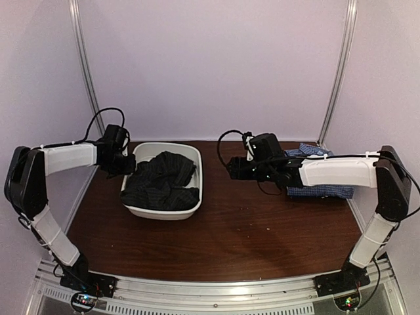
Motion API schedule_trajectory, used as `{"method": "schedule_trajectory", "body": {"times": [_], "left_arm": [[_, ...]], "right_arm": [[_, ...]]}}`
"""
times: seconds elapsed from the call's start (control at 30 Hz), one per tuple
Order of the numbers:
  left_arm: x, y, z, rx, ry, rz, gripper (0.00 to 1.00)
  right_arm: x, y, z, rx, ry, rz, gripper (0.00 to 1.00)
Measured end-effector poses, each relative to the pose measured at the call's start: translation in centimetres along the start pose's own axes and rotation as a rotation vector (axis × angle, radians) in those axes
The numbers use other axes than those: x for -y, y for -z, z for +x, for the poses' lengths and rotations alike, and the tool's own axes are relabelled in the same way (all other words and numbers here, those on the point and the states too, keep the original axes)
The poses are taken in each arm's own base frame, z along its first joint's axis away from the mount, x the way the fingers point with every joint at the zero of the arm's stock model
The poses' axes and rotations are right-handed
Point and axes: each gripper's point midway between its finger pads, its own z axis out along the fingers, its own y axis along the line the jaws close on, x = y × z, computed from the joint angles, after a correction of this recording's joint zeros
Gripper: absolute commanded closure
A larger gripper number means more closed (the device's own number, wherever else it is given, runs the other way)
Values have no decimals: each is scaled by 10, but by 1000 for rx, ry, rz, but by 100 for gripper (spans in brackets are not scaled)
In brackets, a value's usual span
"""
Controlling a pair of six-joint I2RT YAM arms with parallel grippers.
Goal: Fold and stack the long sleeve shirts
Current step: Move the bin to the corner of the board.
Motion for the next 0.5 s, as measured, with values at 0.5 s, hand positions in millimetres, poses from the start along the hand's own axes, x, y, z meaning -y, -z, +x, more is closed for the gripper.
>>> {"method": "schedule_trajectory", "body": {"times": [0.5], "left_arm": [[-153,-65,-70,-71,-133,-193,100]], "right_arm": [[21,18,17,-28,49,23,28]]}}
